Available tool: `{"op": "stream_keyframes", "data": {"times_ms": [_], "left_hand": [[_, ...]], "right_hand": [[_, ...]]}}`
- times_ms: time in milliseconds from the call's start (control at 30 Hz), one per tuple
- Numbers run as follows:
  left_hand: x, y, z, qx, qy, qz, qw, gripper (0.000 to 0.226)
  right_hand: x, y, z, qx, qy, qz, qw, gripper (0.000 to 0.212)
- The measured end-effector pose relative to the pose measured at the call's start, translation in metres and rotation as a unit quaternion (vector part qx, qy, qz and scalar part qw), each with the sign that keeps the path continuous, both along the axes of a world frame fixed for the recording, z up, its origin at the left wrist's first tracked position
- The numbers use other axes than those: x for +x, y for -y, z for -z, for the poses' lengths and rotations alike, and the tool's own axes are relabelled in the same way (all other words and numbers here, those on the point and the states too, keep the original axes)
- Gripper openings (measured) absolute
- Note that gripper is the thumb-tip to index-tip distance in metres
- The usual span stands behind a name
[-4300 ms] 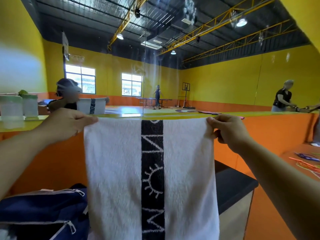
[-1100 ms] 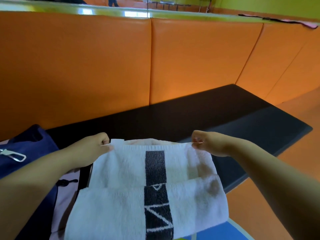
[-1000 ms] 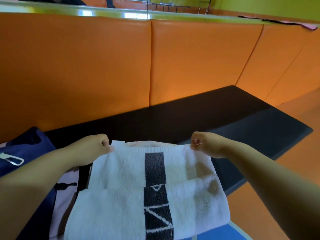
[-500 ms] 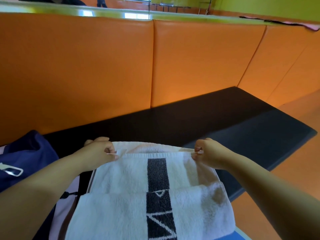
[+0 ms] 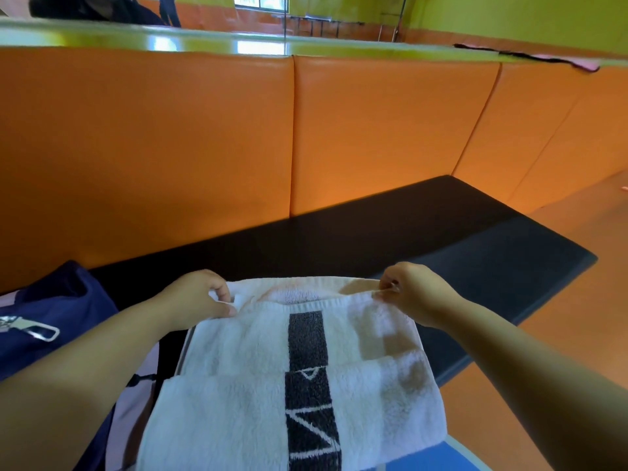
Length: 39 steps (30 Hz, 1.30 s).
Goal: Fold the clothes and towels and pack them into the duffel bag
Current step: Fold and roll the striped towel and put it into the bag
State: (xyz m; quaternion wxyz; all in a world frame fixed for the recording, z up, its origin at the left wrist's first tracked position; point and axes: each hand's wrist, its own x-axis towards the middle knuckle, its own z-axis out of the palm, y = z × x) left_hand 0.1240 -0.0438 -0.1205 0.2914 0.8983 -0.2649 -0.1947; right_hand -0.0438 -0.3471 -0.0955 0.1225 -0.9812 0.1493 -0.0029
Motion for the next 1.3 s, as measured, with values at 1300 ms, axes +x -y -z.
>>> {"op": "stream_keyframes", "data": {"times_ms": [1300], "left_hand": [[-0.159, -0.097, -0.238, -0.183, 0.241, 0.019, 0.953, 0.008]], "right_hand": [[-0.171, -0.068, -0.220, 0.073, 0.336, 0.042, 0.938, 0.023]]}}
